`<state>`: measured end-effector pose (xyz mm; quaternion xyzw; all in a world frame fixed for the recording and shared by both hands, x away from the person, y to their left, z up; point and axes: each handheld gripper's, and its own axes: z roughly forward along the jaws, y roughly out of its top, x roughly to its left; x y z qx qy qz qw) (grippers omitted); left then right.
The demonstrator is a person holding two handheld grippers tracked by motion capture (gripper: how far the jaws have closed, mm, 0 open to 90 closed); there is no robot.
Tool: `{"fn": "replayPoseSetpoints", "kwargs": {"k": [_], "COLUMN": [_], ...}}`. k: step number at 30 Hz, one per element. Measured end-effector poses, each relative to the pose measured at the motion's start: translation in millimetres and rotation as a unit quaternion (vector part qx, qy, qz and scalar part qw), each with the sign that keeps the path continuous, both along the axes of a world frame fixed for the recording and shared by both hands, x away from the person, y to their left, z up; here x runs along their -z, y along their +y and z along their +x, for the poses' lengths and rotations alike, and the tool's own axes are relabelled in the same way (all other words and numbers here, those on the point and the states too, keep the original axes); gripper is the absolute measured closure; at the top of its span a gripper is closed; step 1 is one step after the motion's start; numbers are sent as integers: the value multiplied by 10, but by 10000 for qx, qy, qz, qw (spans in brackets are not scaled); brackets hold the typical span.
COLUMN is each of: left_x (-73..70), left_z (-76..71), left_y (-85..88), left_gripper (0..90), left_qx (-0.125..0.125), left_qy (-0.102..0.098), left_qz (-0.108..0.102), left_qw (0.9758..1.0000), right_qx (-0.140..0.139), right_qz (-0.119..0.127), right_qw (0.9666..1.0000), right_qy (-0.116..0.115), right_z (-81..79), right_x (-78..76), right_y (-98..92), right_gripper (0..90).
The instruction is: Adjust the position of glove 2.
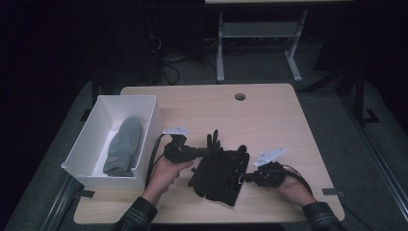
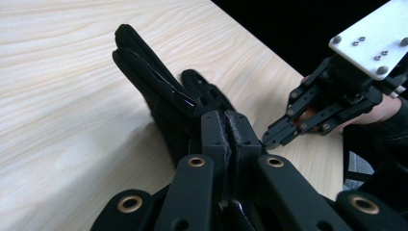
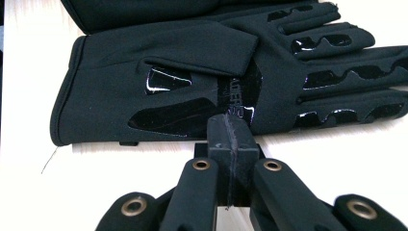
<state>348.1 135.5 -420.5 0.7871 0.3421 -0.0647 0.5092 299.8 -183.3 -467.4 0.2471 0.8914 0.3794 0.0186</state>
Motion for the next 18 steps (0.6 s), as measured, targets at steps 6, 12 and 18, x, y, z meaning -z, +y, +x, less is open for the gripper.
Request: {"fn": "replayPoseSetpoints", "kwargs": {"k": [6,12,18], "left_x": [-7,9,66], "left_z": [5,17,32], "left_y": [-117,-210,-317], "left_gripper": [874,874,874], "left_qx": [142,196,258], "left_qy": [-9,-24,18], "left_qz": [32,104,182], "left_qw": [9999,9998,9995], "right_qx": [-36,-96,-124], "right_qz": [-13,-8,-6], "right_qw": [10000,9999,9998], "right_qy": [-36,-91,-147], "right_z": [12,26,49], "right_x": [5,-3,-3], "right_y": [142,305,418], "right_gripper": [900,900,900]}}
